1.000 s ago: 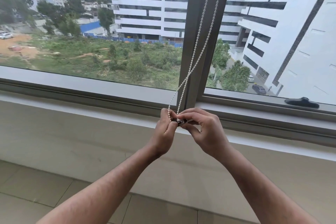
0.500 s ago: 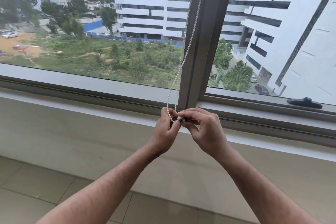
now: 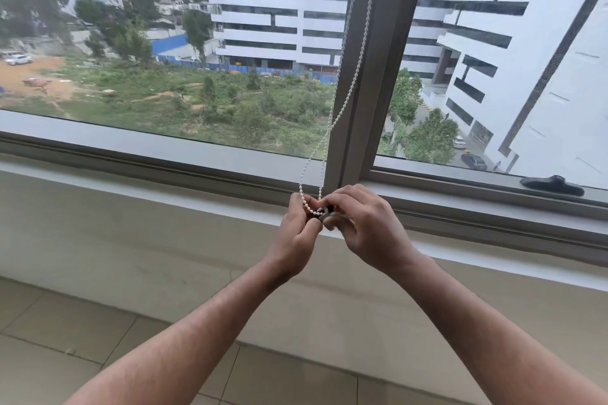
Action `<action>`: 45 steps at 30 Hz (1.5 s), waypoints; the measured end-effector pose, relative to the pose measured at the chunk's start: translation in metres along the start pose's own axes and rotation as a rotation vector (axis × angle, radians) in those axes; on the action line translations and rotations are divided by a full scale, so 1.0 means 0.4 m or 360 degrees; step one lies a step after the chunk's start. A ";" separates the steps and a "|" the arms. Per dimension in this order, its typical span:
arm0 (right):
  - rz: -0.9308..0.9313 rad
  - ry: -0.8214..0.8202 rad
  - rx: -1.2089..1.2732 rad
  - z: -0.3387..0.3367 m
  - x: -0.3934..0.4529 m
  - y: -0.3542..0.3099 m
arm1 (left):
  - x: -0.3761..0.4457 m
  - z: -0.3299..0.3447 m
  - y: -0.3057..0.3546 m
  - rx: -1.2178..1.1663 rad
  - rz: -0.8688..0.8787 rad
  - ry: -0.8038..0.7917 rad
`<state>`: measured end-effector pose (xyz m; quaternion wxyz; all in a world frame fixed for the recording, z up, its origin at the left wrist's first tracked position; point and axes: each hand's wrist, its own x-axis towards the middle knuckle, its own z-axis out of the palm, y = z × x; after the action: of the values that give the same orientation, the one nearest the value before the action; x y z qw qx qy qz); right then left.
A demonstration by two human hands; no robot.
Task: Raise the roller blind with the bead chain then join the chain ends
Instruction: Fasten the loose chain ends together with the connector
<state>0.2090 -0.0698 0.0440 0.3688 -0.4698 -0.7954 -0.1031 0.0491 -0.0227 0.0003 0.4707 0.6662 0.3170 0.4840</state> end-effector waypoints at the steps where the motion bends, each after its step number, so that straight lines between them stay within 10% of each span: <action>1: -0.0010 -0.0021 -0.0030 0.002 0.001 0.002 | -0.002 0.002 -0.002 -0.0005 0.0005 0.0001; 12: 0.0073 -0.0067 0.0009 0.029 -0.004 0.013 | -0.005 0.012 -0.020 -0.0036 -0.0002 -0.0011; 37: 0.1596 0.0320 0.0898 0.185 -0.083 0.021 | 0.020 0.065 -0.129 0.0120 -0.0222 0.0053; 45: 0.1549 0.0279 0.0799 0.211 -0.080 0.061 | 0.060 0.085 -0.139 0.0307 -0.0220 0.0226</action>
<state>0.1969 -0.0350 -0.0420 0.5392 -0.6705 -0.4531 0.2332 0.0911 0.0073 -0.0464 0.4130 0.6489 0.4398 0.4636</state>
